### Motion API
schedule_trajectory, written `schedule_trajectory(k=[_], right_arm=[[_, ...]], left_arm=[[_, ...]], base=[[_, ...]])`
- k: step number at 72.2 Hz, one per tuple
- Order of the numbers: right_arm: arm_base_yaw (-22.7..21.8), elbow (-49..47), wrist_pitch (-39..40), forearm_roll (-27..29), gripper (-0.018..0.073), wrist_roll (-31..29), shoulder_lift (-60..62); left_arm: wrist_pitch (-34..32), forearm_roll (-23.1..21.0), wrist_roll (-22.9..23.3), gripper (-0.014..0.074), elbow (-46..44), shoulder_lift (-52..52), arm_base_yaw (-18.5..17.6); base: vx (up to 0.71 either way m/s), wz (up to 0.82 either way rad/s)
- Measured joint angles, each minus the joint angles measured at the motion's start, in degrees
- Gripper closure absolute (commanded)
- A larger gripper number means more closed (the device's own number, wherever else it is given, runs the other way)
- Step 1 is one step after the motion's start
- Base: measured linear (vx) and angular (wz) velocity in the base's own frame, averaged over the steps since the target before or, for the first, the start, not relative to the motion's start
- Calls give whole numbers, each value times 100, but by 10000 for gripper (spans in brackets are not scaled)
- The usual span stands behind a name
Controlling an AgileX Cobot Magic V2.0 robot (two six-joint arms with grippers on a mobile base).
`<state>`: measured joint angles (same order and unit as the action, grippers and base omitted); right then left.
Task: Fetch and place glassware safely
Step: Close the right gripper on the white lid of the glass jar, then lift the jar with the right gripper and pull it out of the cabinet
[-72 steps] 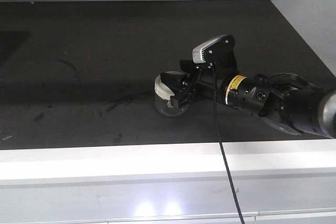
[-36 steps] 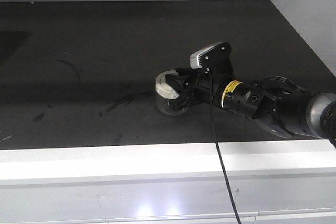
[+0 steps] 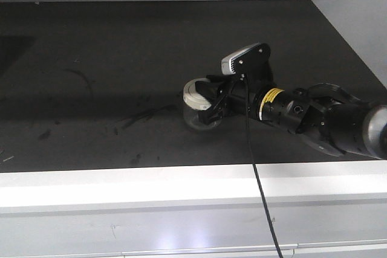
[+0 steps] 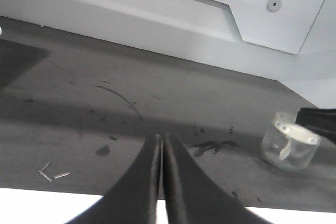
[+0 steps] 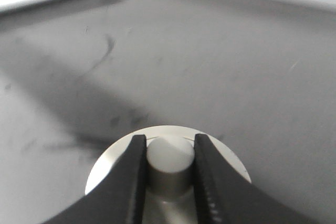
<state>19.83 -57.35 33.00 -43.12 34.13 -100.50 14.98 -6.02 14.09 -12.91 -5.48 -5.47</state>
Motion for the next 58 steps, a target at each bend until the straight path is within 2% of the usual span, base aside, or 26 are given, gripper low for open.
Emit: schedule_trajectory(k=[21, 28, 39, 46, 58], right_arm=[[0, 20, 5, -169, 566, -16, 700], [0, 24, 56, -617, 566, 297, 971], [0, 24, 430, -1884, 564, 1194, 1381], [0, 106, 754, -2499, 563, 1709, 1604], [0, 666, 1048, -2777, 563, 1884, 2032]], left_arm=[[0, 0, 0, 603, 0, 0, 0], [0, 0, 0, 603, 0, 0, 0], [0, 0, 0, 603, 0, 0, 0], [0, 0, 0, 603, 0, 0, 0], [0, 0, 0, 603, 0, 0, 0]], base=[[0, 0], [0, 0], [0, 0], [0, 0], [0, 0]])
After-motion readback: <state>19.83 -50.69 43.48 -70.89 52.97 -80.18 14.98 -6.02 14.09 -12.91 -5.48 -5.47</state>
